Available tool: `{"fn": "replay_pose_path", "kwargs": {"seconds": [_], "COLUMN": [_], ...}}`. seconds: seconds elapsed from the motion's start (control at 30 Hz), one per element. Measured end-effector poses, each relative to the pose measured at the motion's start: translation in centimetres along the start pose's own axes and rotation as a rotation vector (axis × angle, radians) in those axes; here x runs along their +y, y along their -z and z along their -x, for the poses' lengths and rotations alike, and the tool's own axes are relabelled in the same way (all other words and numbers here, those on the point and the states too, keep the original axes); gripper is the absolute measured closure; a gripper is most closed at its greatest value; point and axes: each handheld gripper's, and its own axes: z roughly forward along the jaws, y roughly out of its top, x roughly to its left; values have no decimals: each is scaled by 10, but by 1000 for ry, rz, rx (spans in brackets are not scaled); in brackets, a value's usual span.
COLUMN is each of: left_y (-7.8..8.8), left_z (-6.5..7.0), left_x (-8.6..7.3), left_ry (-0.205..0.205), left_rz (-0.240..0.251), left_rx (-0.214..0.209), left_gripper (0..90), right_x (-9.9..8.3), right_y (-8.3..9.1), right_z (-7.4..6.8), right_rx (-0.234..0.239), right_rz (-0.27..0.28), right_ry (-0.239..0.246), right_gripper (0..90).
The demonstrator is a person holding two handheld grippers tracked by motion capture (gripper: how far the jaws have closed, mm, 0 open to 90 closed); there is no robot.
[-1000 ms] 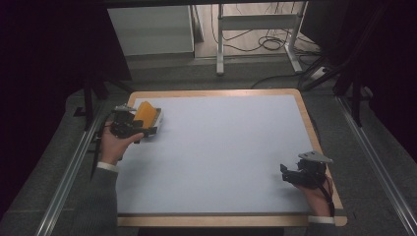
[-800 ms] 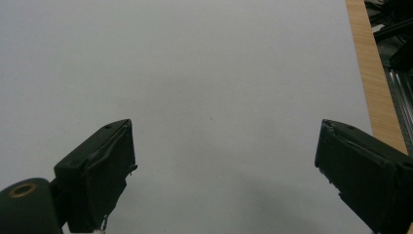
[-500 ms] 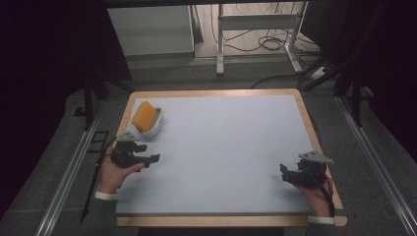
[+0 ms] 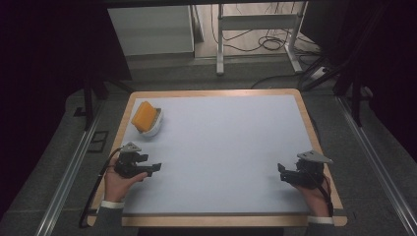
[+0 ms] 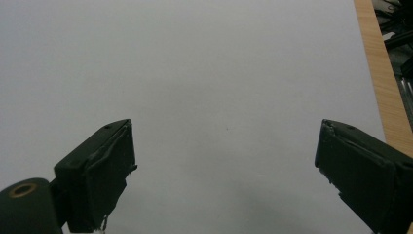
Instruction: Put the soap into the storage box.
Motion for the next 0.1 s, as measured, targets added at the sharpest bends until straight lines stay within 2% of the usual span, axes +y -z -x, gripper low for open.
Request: {"fn": "replay_pose_path", "kwargs": {"seconds": [0.1], "left_y": [-1], "left_z": [-1], "left_x": [-1], "left_ry": [2], "left_rz": [5], "left_rx": [16], "left_gripper": [266], "right_x": [1], "right_y": [0], "right_z": [-1], "right_rx": [3], "right_rz": [3], "right_ry": [5], "right_gripper": [75]}}
